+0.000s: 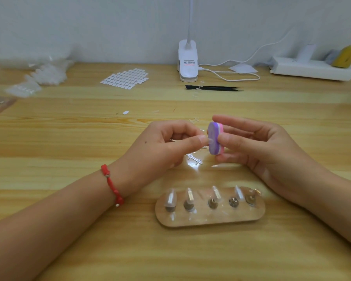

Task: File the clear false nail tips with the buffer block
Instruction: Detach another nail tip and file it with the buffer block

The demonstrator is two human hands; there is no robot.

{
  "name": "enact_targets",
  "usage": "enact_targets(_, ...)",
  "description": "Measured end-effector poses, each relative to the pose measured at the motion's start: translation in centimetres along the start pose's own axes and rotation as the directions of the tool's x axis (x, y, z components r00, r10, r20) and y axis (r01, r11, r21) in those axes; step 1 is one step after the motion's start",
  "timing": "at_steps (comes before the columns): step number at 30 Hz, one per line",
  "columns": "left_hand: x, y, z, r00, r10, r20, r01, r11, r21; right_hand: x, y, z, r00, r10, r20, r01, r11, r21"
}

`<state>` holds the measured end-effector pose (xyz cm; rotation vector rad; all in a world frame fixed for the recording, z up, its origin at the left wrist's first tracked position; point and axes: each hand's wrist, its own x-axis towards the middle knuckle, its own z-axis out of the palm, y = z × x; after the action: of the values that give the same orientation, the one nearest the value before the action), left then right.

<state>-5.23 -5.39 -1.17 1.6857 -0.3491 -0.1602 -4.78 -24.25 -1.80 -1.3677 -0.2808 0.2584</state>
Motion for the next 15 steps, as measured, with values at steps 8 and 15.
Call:
enact_targets(8,-0.09,-0.18,-0.19,0.999,0.035,-0.035,-0.033,0.998,0.053,-0.09,-0.11,-0.17,0.998,0.010,0.058,-0.005,0.997,-0.082)
enact_targets(15,-0.08,-0.37,-0.05,0.997,0.041,-0.066,-0.035,0.996,0.078,0.01,-0.15,-0.22,0.998,0.033,0.055,-0.029,0.997,-0.070)
